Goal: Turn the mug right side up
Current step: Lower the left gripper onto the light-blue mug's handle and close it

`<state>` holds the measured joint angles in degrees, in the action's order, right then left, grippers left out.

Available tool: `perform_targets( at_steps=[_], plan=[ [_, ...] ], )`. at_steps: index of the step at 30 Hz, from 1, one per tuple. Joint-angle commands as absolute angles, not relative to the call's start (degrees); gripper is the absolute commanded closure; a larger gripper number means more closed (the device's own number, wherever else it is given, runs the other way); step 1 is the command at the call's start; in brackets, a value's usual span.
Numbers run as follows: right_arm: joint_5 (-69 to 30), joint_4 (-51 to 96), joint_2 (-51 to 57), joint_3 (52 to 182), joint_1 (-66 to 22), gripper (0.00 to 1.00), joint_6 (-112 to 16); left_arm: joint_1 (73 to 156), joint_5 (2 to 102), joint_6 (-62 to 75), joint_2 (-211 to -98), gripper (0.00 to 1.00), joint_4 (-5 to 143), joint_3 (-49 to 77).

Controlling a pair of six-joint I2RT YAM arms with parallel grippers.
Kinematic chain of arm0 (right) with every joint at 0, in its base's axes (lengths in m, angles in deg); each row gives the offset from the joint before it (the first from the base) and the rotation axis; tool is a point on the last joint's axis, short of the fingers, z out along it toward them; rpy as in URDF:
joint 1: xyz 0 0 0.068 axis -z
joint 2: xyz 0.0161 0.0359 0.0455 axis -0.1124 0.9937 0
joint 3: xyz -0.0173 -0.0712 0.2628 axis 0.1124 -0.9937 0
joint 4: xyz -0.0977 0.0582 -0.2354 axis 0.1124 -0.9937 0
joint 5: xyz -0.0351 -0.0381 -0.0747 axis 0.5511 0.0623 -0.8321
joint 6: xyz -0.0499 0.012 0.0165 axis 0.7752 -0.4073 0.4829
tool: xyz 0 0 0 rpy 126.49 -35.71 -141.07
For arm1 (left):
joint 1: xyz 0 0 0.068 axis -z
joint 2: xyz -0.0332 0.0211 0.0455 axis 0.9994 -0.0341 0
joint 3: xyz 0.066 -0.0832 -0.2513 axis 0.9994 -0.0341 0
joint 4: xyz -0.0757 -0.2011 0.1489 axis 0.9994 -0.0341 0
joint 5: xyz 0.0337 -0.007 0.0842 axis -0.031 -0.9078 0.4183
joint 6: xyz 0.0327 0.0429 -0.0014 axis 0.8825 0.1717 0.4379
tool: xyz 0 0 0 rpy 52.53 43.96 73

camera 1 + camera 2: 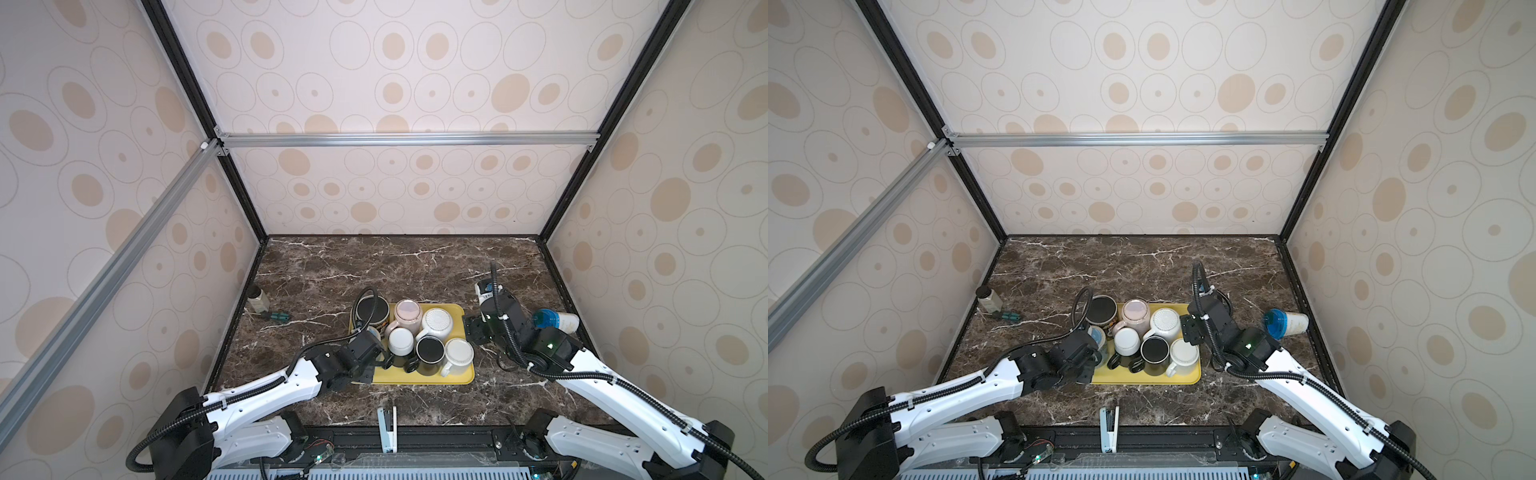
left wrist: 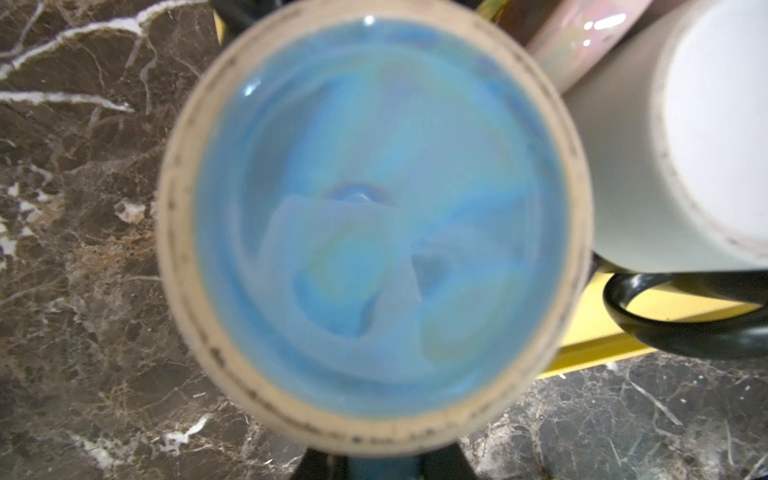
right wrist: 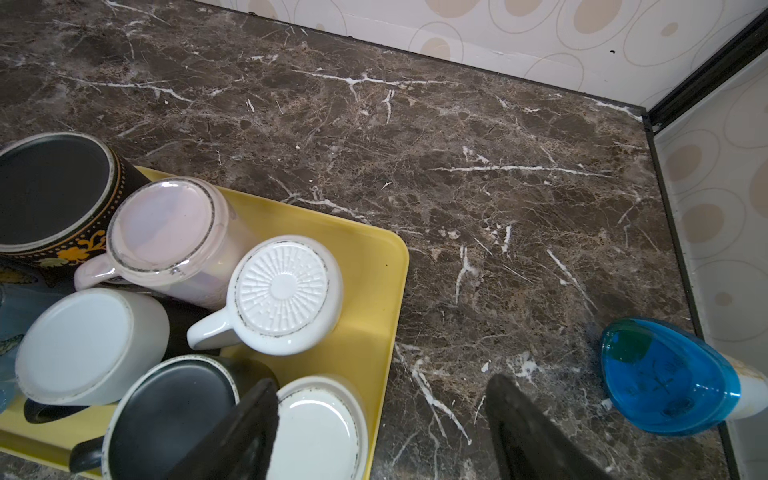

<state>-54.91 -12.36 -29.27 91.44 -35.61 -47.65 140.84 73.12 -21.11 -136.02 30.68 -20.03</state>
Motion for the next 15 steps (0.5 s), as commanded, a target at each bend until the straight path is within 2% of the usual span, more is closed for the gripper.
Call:
perform_targets(
  at_steps=[1,8,10,11,15],
  plan=[
    [-54.95,-12.91,-30.59,91.03,-36.12,0.2,-48.46,141.22,75.35,-21.6,-135.56,0.84,30.78,-19.7],
    [-54.2,-13.32,-31.88,90.74,-36.12,0.22,-49.2,141.89,75.97,-22.61,-133.95,0.97,30.32,-20.19],
    [-53.81,-13.32,-31.85,90.72,-36.23,0.23,-49.31,142.32,76.03,-23.3,-134.12,0.95,30.21,-20.55],
    [-53.72,-13.25,-31.76,90.79,-36.25,0.23,-49.3,142.44,76.11,-23.62,-134.4,0.9,30.32,-20.78],
    [-53.75,-12.96,-31.34,90.88,-36.34,0.22,-49.33,142.82,76.86,-24.42,-136.08,0.56,30.25,-21.31]
  ],
)
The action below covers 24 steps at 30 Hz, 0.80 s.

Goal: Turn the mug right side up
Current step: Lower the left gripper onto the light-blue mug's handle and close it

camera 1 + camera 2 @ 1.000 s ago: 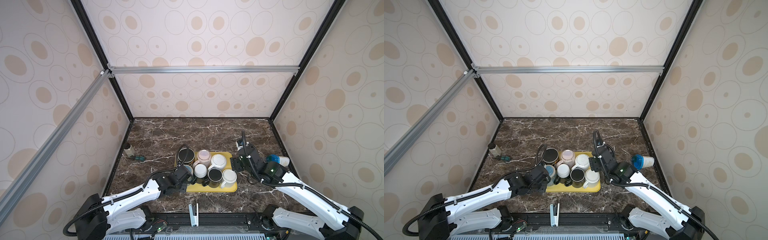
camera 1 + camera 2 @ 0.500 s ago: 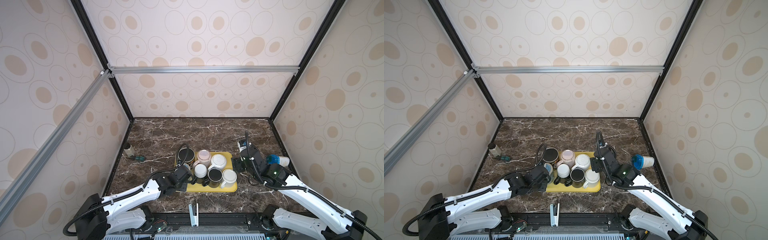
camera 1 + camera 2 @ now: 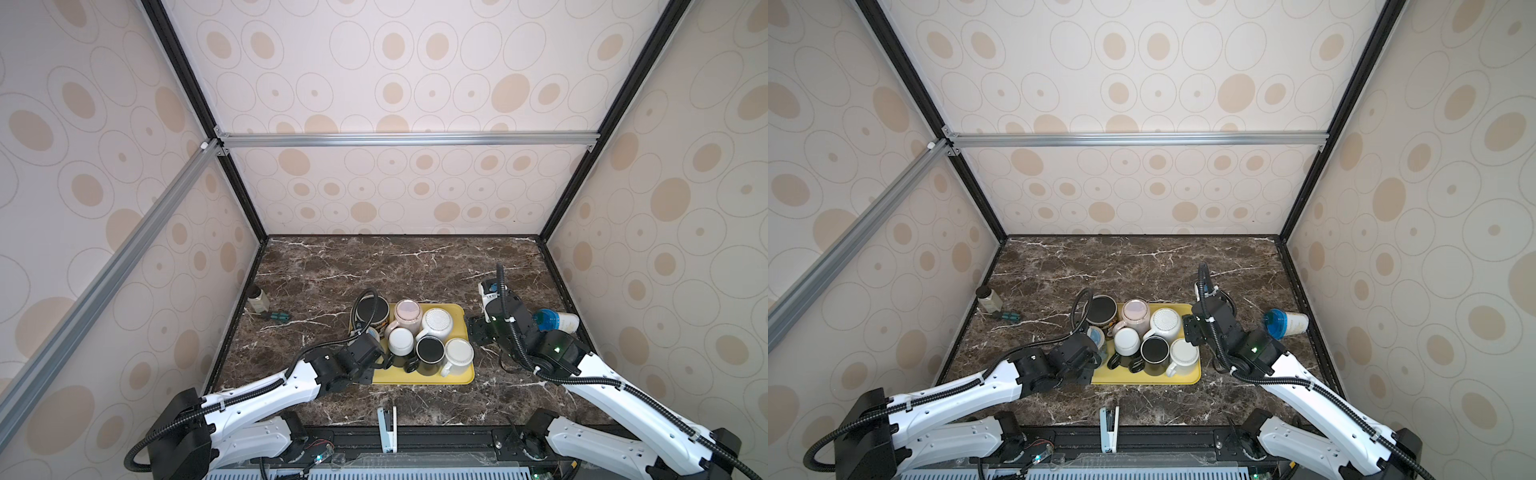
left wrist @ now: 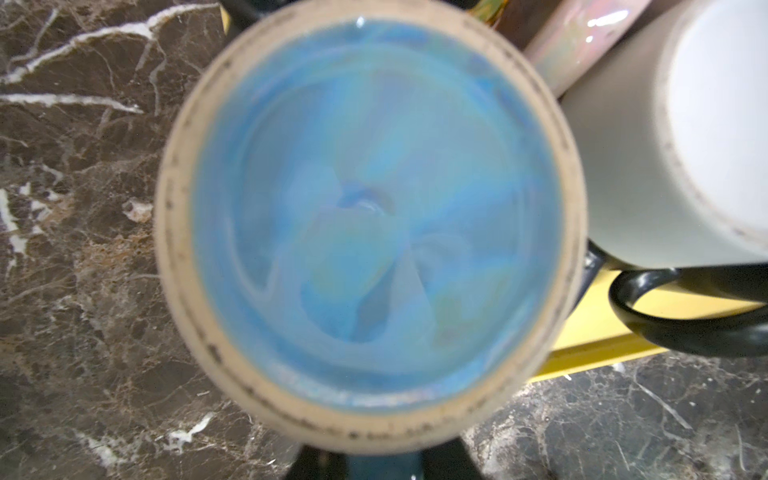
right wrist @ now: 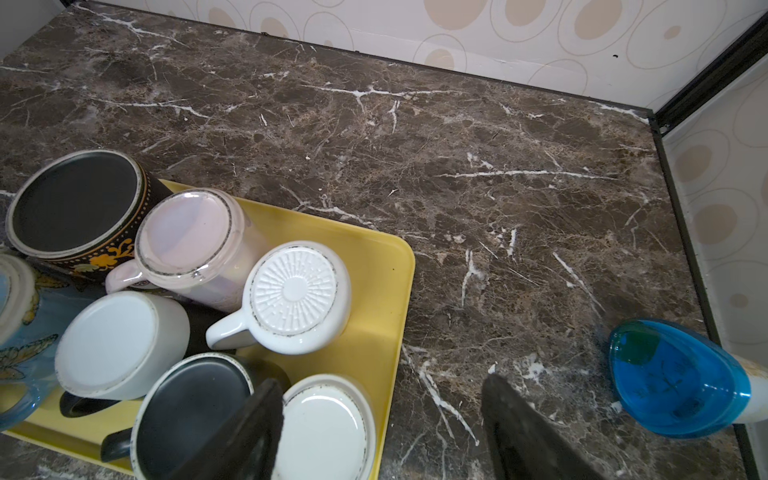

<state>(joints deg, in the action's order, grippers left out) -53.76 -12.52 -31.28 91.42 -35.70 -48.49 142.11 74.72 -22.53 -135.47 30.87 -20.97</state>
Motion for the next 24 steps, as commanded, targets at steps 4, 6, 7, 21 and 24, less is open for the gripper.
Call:
perform_targets(
  at_steps=[4,6,7,21,24],
  plan=[
    [-53.63,-12.41,-31.35,90.98,-36.35,0.22,-49.21,142.98,78.07,-24.69,-136.77,0.48,29.8,-21.1],
    [-53.69,-12.24,-31.36,90.89,-36.3,0.23,-49.21,142.98,78.29,-24.67,-136.63,0.49,29.77,-20.95],
    [-53.63,-12.18,-31.35,90.94,-36.33,0.23,-49.21,142.98,78.44,-24.68,-136.51,0.5,29.73,-20.85],
    [-53.37,-11.7,-31.76,89.9,-36.66,0.24,-50.31,143.04,80.42,-25.94,-136.58,0.69,29.16,-20.68],
    [-53.28,-11.74,-31.64,89.65,-36.77,0.24,-50.66,143.07,80.51,-26.05,-135.29,0.72,29.68,-21.37]
  ],
)
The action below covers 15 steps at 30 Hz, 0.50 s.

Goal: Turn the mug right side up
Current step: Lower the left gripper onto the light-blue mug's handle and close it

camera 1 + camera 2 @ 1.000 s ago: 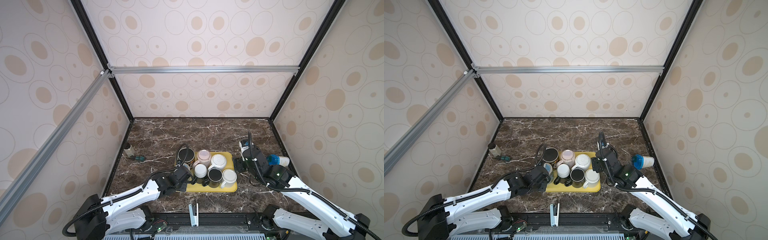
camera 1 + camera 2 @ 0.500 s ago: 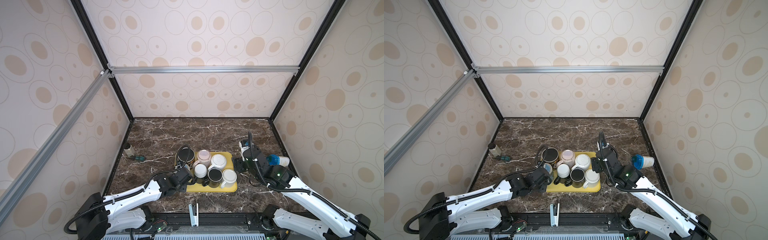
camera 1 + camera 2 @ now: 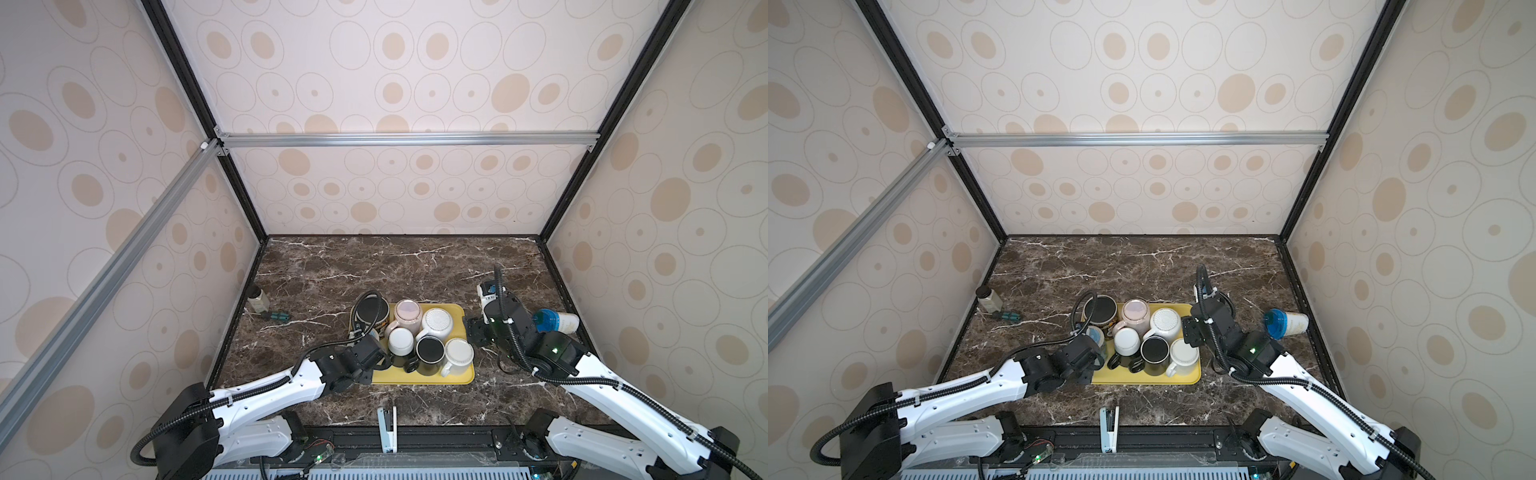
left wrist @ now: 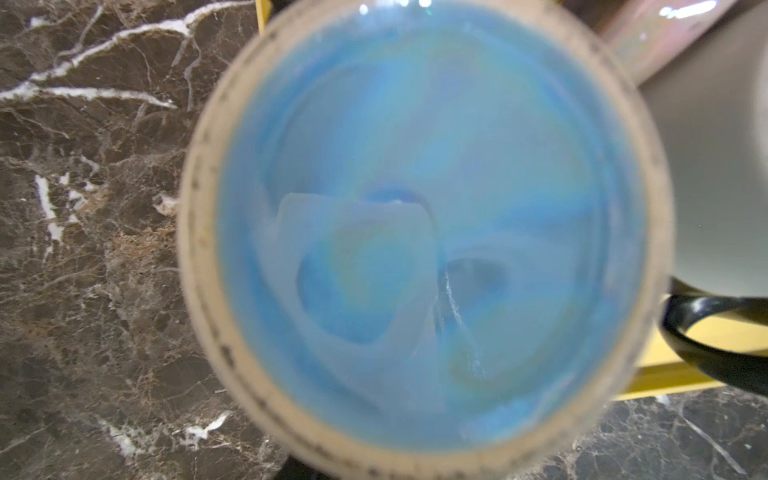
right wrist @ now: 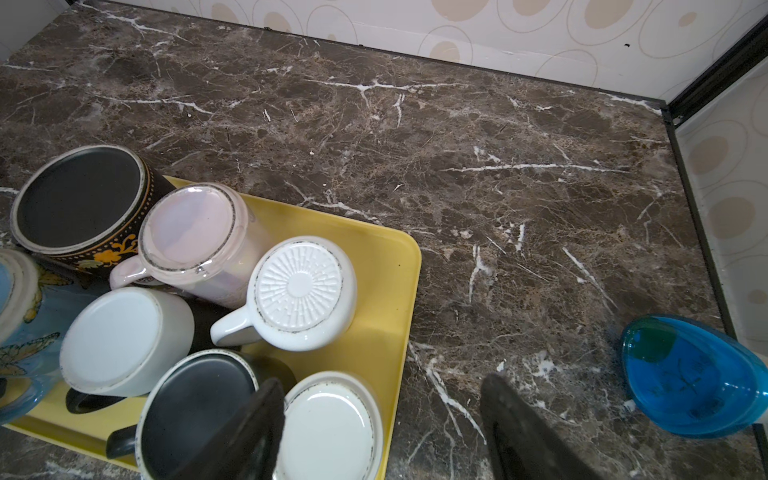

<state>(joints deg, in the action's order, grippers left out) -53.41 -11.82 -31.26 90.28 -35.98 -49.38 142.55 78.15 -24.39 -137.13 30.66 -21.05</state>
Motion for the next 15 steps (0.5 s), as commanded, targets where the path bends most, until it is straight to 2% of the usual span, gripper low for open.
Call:
perform_targets(
  at_steps=[1,3,5,6,7,15],
  plan=[
    [-53.19,-11.77,-31.63,89.56,-36.83,0.24,-50.78,143.07,80.51,-26.05,-134.98,0.76,29.79,-21.6],
    [-53.02,-11.71,-31.5,89.49,-37.05,0.25,-51.1,143.15,80.64,-25.91,-134.66,0.81,29.79,-21.54],
    [-52.89,-11.79,-31.53,89.57,-37.35,0.25,-51.31,143.16,80.83,-25.72,-134.35,0.9,29.71,-21.33],
    [-52.86,-11.73,-31.51,89.59,-37.48,0.26,-51.39,143.31,80.86,-25.6,-134.07,0.98,29.89,-21.29],
    [-52.76,-11.69,-31.53,89.59,-37.63,0.25,-51.41,143.49,80.82,-25.46,-133.68,1.0,30.1,-21.34],
    [-52.92,-12.35,-30.58,90.87,-39.38,0.26,-51.85,147.14,81.68,-24.59,-130.68,1.0,27.23,-18.25]
  ],
)
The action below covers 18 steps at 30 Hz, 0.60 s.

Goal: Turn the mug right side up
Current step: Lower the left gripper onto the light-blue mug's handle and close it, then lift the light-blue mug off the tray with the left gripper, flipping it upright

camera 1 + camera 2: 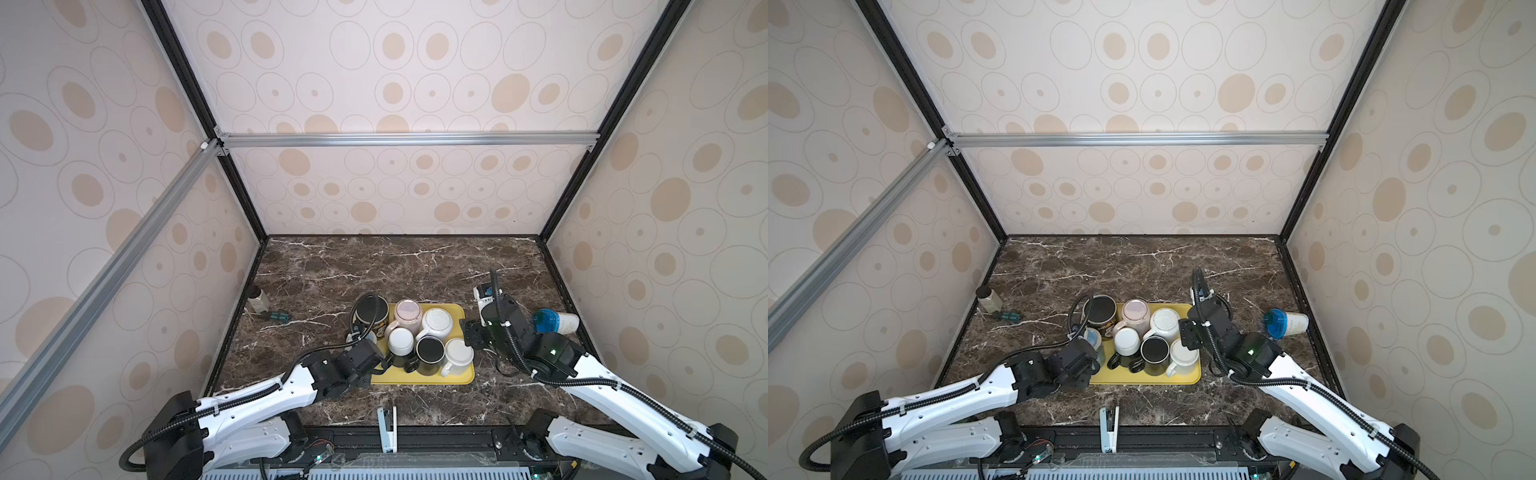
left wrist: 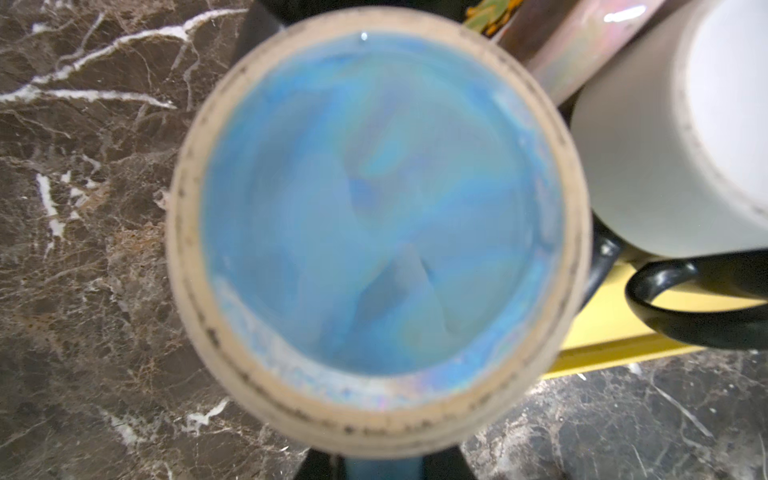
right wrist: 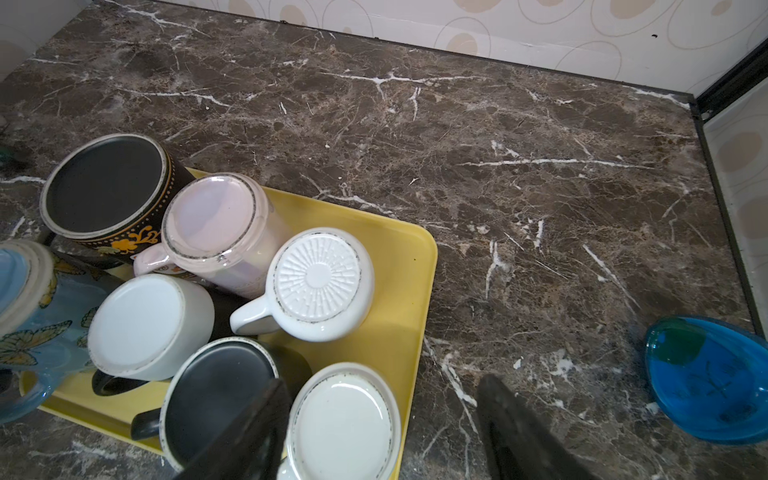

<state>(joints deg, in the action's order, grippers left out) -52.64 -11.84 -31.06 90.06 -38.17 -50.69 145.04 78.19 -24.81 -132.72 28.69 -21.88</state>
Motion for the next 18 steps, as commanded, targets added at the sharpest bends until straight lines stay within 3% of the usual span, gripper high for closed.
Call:
perform_targets(
  at_steps=[1,10,18],
  plan=[
    [-53.02,-12.31,-30.48,90.99,-39.52,0.26,-51.85,147.82,81.97,-24.76,-130.41,1.0,26.51,-17.54],
    [-52.26,-12.72,-28.21,93.71,-41.16,0.28,-51.71,153.51,85.49,-25.94,-125.12,1.0,16.98,-9.11],
    [-52.58,-12.24,-27.38,95.44,-41.28,0.28,-51.73,154.56,86.97,-24.01,-120.92,1.0,17.76,-2.61]
  ],
)
